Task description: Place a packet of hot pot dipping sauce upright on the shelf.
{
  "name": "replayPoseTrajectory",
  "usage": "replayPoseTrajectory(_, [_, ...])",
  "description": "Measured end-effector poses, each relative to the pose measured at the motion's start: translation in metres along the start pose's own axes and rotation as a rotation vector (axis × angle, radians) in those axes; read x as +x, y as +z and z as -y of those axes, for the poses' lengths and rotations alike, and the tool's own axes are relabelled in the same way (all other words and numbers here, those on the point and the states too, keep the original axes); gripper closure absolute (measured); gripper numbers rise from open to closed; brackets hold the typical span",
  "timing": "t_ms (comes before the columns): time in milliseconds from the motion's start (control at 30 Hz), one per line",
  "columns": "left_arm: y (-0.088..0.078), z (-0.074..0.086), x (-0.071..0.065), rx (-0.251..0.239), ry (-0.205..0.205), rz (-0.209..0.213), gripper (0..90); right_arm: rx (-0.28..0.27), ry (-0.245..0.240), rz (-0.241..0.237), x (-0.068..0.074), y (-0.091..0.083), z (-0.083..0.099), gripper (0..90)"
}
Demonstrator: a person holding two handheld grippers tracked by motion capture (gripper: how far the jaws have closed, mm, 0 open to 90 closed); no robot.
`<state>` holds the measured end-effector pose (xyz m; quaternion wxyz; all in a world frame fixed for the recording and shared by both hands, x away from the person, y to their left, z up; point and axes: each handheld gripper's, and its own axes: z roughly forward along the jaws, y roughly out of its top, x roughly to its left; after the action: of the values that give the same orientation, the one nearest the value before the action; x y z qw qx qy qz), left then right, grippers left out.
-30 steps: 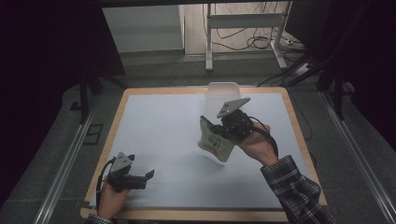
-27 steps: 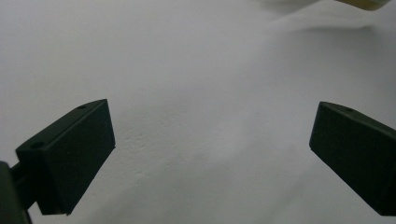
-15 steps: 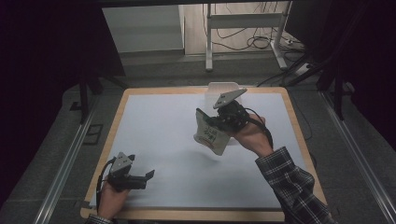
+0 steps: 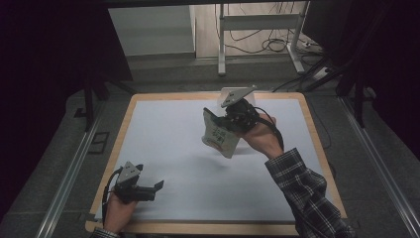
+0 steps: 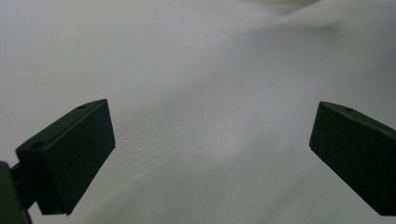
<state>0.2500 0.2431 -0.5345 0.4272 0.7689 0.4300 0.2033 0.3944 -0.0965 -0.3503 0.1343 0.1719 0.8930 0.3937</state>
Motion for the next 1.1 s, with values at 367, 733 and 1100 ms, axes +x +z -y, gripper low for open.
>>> replayPoseTrajectory(367, [0.000,0.000,0.000,0.001,-0.001,0.002,0.0,-0.009,-0.008,0.000,-0.008,0.016,-0.015,88.8])
replayPoseTrajectory(733, [0.001,0.000,0.000,-0.002,0.000,0.006,0.1,-0.017,-0.001,0.007,-0.024,0.031,-0.031,88.8])
replayPoseTrajectory(1100, [0.000,0.000,0.000,-0.008,-0.006,0.011,0.1,-0.026,-0.003,0.037,-0.043,0.048,-0.050,88.8])
